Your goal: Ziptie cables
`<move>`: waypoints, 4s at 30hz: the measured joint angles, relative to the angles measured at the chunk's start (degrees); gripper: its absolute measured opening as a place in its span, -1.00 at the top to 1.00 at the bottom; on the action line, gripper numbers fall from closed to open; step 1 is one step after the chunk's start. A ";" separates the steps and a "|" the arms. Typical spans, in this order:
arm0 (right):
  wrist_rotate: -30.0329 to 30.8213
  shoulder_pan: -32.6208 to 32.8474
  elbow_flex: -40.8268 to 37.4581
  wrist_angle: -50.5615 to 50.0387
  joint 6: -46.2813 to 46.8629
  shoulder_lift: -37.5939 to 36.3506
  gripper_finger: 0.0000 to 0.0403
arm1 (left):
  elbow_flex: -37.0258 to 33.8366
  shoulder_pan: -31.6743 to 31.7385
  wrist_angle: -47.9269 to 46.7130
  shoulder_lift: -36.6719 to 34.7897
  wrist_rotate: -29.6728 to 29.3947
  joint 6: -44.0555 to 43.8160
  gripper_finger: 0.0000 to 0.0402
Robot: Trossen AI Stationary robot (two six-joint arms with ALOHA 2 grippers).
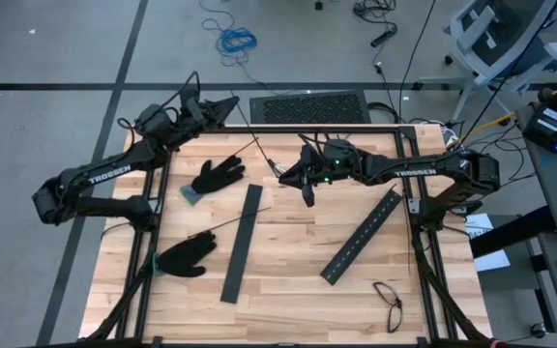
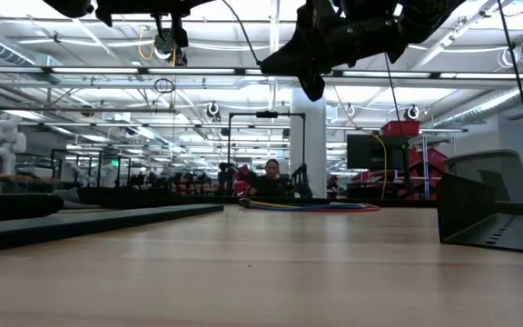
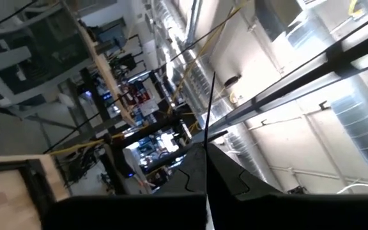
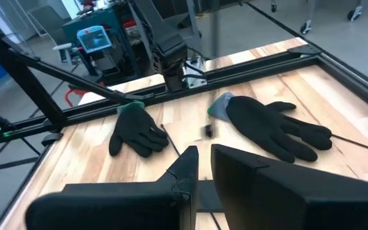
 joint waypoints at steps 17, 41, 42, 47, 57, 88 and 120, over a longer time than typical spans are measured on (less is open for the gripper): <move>-1.40 -0.65 0.00 2.63 3.76 -0.07 0.81 | 0.00 -0.07 0.10 -0.13 0.75 0.12 1.00; -1.31 -0.41 0.00 5.60 6.77 0.11 0.81 | 0.00 -2.80 0.36 1.07 -2.22 1.40 1.00; -1.43 -0.32 0.00 5.59 6.77 0.11 0.81 | 0.00 -2.82 0.35 1.07 -2.24 1.60 1.00; -2.73 -0.13 0.00 5.58 6.98 0.13 0.81 | -0.01 -2.82 0.65 1.07 -2.24 1.56 1.00; -2.71 -0.15 0.00 5.60 6.85 0.13 0.81 | 0.00 -2.82 2.13 1.05 -2.22 1.10 1.00; -3.89 -0.15 0.02 6.09 6.29 0.15 0.81 | 0.00 -2.81 0.74 1.01 -1.23 0.09 1.00; -3.96 -0.15 0.04 7.42 5.60 0.17 0.99 | 0.00 -2.82 0.82 1.01 -2.51 -0.08 1.00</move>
